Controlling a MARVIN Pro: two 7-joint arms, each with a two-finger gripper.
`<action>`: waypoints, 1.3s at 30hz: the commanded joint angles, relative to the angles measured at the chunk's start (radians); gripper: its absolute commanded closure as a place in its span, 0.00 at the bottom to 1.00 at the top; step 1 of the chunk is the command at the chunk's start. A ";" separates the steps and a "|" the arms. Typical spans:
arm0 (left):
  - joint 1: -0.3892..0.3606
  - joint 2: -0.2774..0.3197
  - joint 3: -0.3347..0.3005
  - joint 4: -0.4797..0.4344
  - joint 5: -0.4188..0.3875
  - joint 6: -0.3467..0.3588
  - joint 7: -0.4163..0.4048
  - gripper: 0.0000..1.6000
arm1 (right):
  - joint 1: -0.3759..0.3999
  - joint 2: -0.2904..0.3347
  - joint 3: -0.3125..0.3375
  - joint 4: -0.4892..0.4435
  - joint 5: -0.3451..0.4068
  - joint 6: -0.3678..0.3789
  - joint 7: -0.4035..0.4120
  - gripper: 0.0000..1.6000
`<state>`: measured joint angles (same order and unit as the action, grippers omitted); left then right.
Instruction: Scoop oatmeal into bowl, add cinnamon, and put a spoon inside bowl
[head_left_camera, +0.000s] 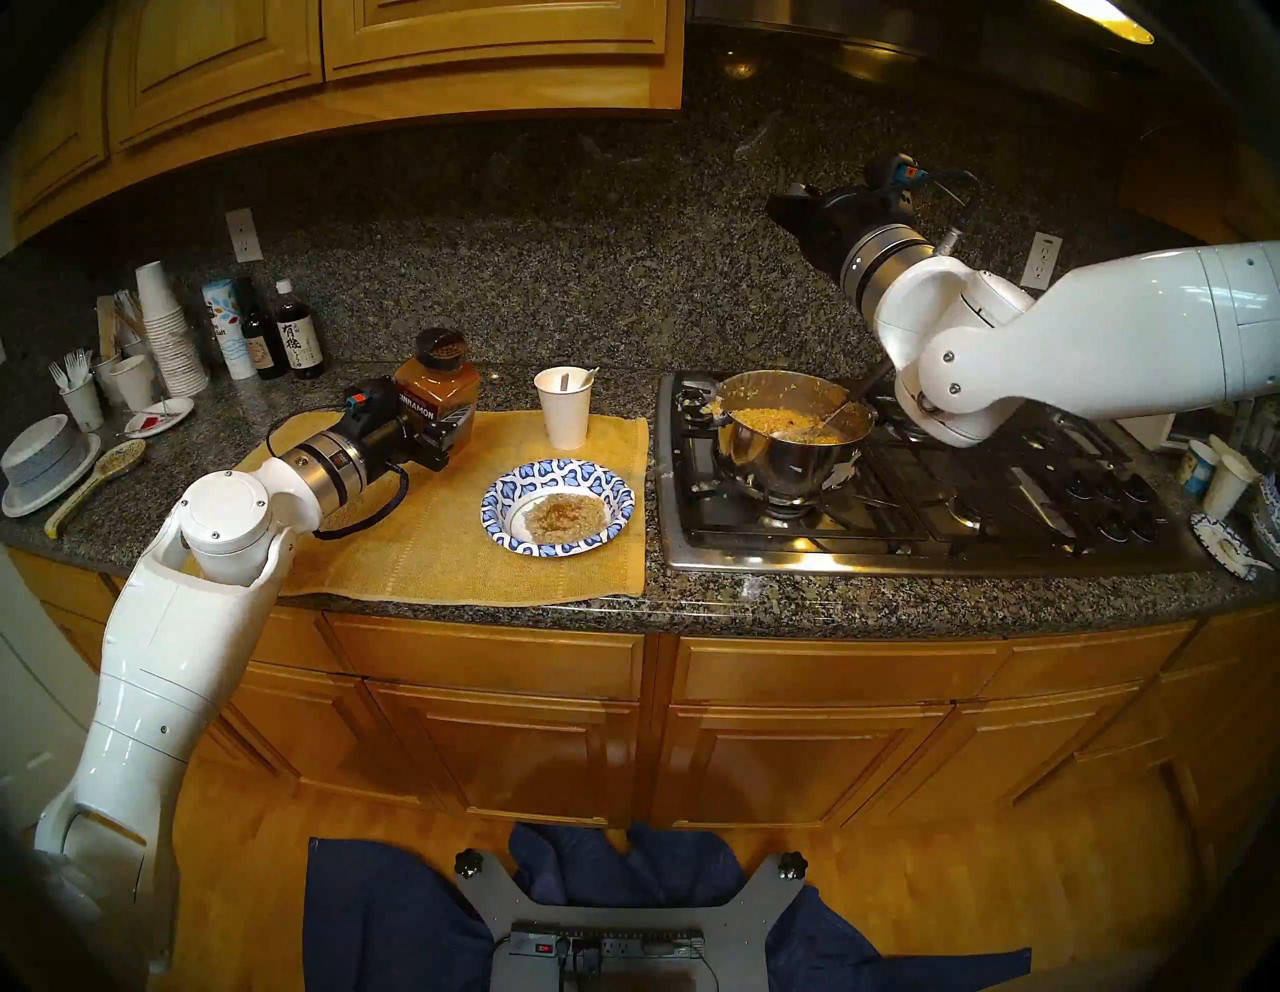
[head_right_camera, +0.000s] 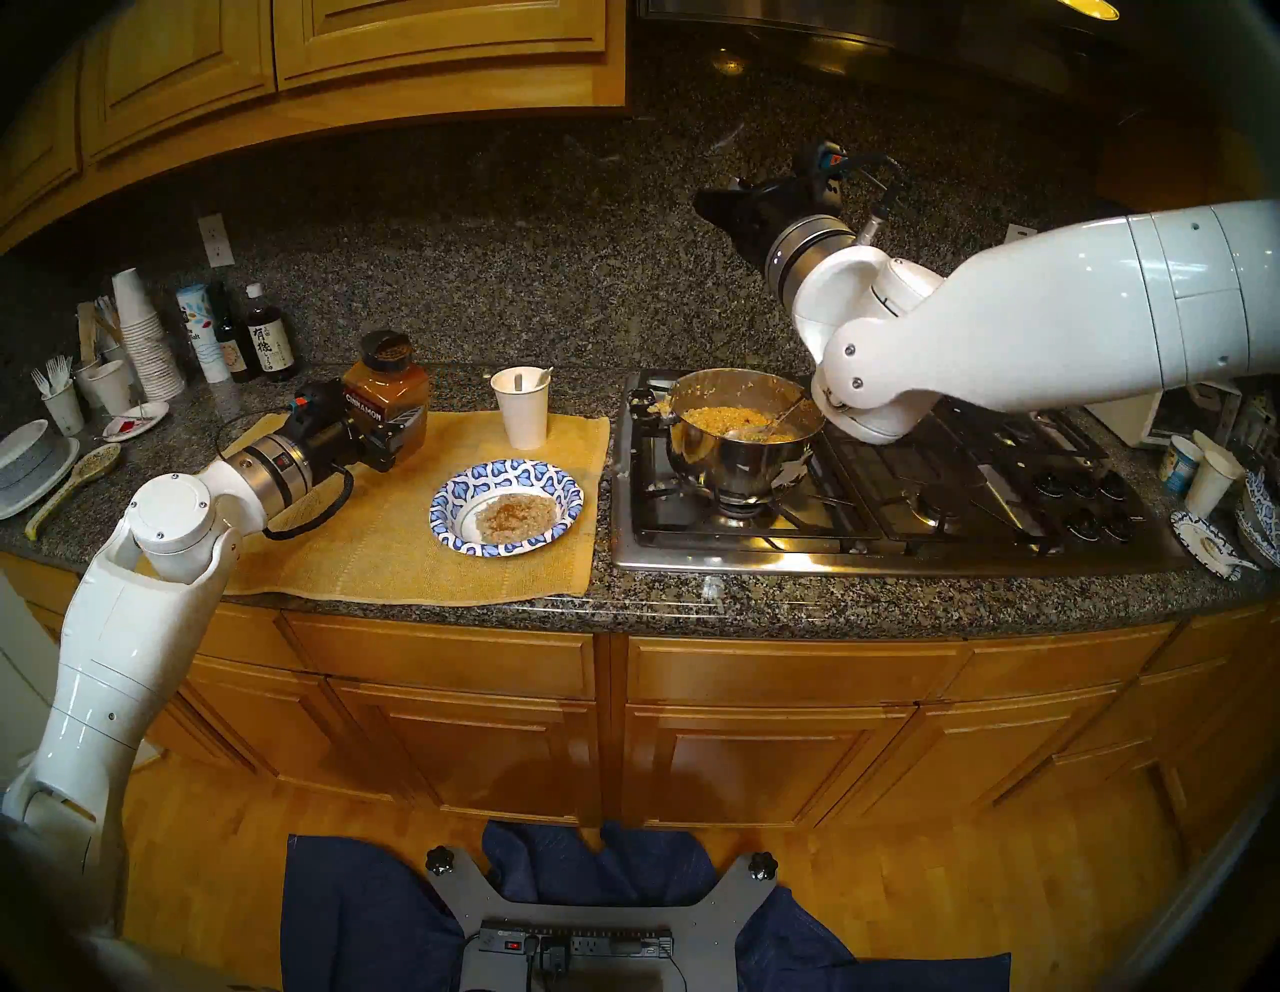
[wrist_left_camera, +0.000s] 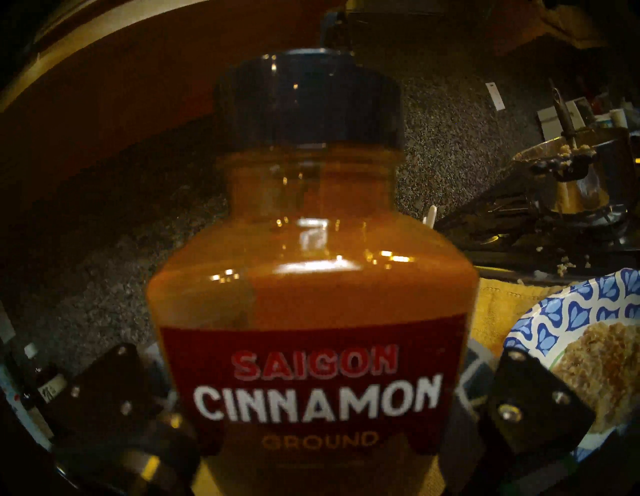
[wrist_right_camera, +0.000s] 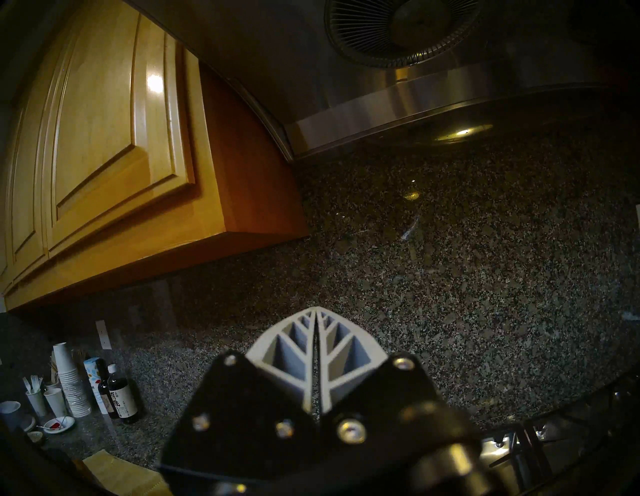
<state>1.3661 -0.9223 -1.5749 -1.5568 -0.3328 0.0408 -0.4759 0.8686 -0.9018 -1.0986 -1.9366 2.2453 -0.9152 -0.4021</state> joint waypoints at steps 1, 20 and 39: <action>-0.088 -0.015 -0.040 0.017 -0.069 -0.011 -0.028 1.00 | 0.032 0.005 0.020 0.015 0.000 -0.010 -0.002 1.00; -0.168 -0.122 -0.054 0.151 -0.202 0.040 -0.066 1.00 | 0.036 0.009 0.016 0.015 -0.002 -0.006 0.003 1.00; -0.189 -0.124 -0.014 0.207 -0.132 0.027 -0.054 1.00 | 0.030 0.008 0.019 0.020 0.003 -0.004 0.003 1.00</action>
<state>1.2408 -1.0596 -1.5863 -1.3164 -0.4907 0.0975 -0.5468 0.8692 -0.8934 -1.1008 -1.9357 2.2481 -0.9143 -0.3978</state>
